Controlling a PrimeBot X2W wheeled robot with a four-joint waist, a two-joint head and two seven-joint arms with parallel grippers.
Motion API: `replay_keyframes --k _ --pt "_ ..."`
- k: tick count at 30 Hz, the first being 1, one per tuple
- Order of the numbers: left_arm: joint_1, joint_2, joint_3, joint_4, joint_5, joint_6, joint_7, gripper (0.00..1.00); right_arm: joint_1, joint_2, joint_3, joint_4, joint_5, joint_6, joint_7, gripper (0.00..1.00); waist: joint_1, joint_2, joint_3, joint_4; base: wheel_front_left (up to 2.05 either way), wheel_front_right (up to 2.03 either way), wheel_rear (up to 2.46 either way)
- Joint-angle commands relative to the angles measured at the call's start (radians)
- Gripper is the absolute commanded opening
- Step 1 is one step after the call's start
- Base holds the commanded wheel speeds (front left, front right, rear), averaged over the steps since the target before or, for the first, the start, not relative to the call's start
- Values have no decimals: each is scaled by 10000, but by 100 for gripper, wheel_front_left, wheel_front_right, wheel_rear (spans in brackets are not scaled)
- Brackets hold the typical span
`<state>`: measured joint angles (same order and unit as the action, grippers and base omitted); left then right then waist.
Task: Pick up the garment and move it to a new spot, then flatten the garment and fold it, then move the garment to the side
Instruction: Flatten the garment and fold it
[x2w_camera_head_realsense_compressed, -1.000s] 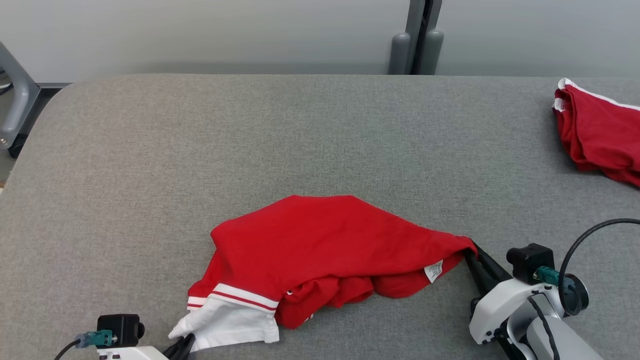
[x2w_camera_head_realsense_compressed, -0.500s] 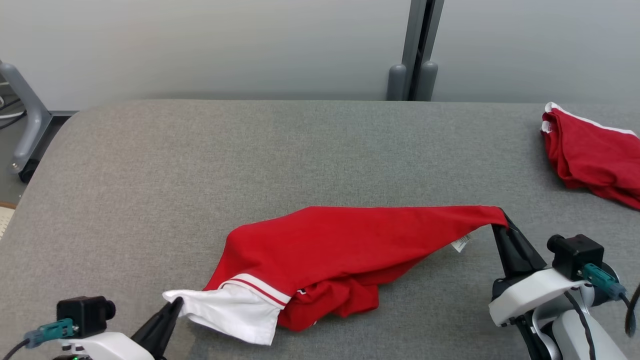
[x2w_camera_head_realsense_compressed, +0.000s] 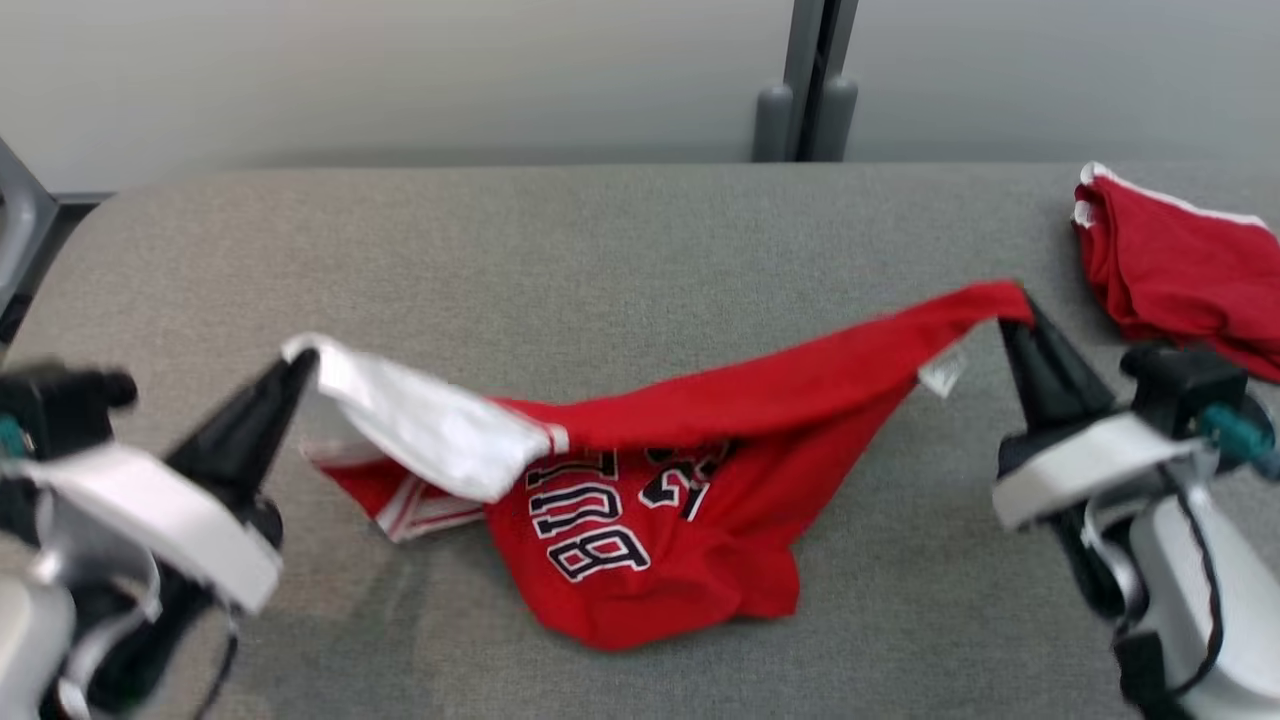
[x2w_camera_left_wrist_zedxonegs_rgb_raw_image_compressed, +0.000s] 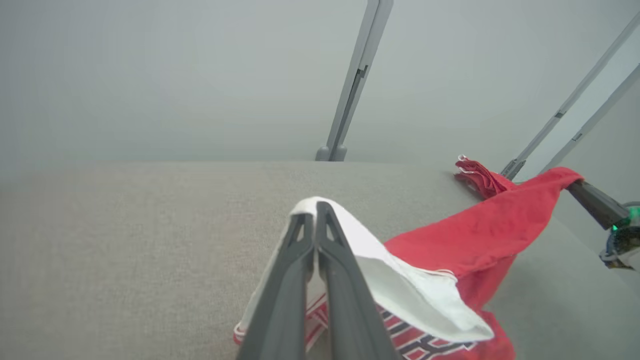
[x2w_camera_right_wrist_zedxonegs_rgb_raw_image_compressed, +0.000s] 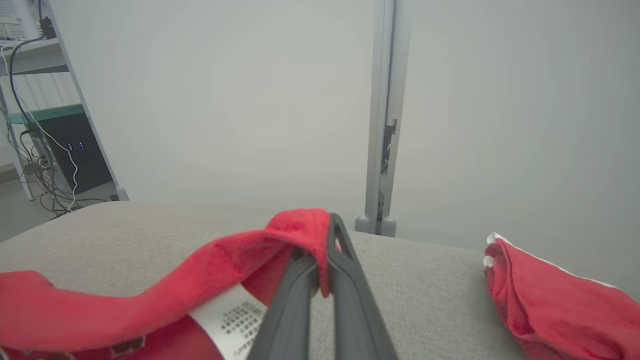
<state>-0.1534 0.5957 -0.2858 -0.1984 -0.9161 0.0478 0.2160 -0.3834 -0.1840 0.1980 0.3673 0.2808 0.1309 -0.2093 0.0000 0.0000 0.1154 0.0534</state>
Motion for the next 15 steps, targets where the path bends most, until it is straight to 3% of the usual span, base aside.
replay_keyframes --k 1,7,15 --pt "-807 96 31 251 34 -242 89 0 -529 -206 5 23 25 0 82 0 0 0 461 -123 0 0 0" --pt "-4297 153 -246 1954 497 -1030 759 0 -3000 -890 622 528 106 0 474 0 0 0 1761 -328 0 0 0" --pt "-8772 -4 -507 4282 1370 -1495 941 0 -6424 -1585 1548 1460 589 0 819 0 0 0 3463 -578 0 0 0"
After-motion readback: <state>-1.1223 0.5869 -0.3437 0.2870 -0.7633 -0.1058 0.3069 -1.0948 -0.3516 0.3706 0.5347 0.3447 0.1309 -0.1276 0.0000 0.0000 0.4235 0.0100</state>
